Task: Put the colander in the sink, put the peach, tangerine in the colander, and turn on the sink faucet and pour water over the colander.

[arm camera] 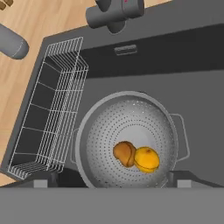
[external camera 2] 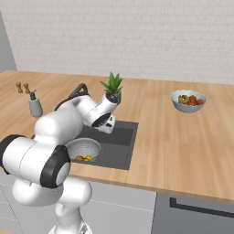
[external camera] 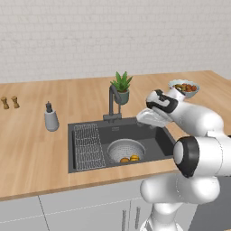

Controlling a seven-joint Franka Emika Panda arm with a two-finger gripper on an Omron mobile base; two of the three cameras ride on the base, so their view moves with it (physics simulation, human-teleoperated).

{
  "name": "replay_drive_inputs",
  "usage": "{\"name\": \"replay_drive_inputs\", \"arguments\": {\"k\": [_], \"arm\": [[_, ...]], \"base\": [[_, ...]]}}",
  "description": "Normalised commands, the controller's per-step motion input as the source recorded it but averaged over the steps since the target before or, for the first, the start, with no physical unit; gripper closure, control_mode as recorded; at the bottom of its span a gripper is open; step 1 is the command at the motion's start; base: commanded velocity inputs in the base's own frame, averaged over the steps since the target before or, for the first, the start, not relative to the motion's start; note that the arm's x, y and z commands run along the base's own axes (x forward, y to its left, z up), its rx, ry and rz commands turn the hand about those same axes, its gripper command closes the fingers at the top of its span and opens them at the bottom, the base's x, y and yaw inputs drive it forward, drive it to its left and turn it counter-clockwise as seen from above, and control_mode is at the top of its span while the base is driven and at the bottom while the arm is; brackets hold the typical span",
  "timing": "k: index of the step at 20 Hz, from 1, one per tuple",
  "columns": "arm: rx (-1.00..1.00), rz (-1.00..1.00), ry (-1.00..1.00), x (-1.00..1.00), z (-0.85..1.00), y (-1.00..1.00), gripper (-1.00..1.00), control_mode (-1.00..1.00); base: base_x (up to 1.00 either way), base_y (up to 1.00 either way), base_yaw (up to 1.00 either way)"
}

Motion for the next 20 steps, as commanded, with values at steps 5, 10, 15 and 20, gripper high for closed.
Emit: {"name": "replay_drive_inputs", "arguments": {"k": [5,10,15,20], "arm": [[0.14,0.0,-0.1,0.41,0.2,0.0,-1.0,-1.0],[0.07,0.0,-0.16,0.25,0.16,0.02,-1.0,-1.0],[0.03,0.0,-0.14,0.27,0.03,0.11,-1.0,-1.0],[0.01,0.0,-0.08,0.23,0.0,0.11,-1.0,-1.0]], "base": [[0.0,0.0,0.0],[0.0,0.0,0.0],[0.0,0.0,0.0],[0.0,0.0,0.0]]}}
